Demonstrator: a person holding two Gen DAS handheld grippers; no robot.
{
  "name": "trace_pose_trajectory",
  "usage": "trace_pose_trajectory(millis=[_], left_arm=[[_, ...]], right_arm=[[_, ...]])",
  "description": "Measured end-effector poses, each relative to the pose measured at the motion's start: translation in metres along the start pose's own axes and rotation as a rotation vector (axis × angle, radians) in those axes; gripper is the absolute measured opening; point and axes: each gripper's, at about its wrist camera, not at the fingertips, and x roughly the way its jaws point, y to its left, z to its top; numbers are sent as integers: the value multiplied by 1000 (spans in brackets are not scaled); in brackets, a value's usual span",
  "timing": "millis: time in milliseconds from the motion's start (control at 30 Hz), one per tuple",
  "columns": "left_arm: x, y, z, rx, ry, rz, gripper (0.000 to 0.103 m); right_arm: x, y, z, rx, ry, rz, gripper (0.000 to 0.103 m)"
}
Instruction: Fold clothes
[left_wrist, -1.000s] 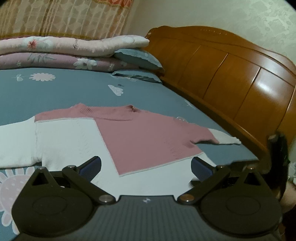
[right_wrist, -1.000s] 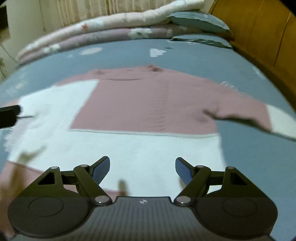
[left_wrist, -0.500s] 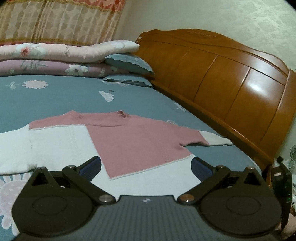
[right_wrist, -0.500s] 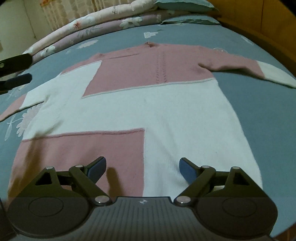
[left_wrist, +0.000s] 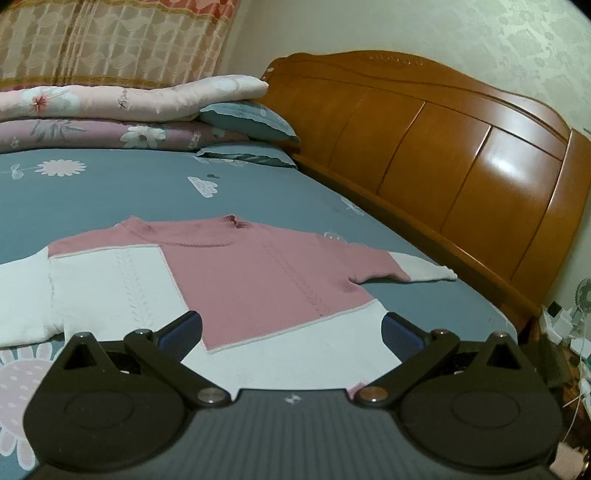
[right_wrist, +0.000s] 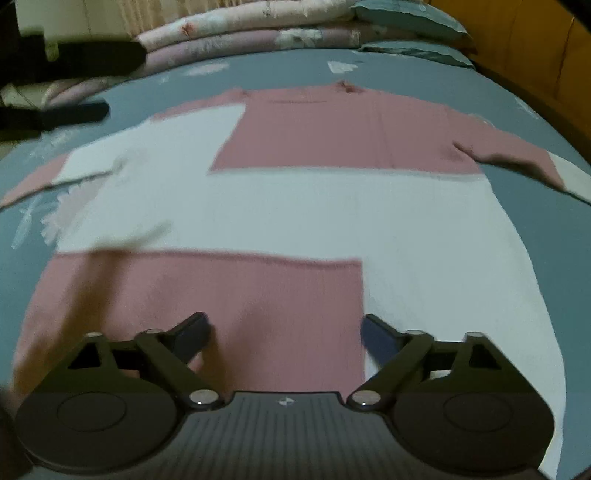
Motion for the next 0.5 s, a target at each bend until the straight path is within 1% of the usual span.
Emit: trace_pose_trajectory(millis=[200, 400, 500], left_arm=[[-3, -2, 2, -2, -8, -9, 102], [-4, -5, 2, 3, -8, -25, 102], [0, -5, -1, 5, 7, -27, 102]], right_arm=[[4, 6, -17, -28, 0, -30, 103], [-14, 4, -20, -77, 87, 4, 103], [-31, -5, -25, -40, 63, 15, 103]])
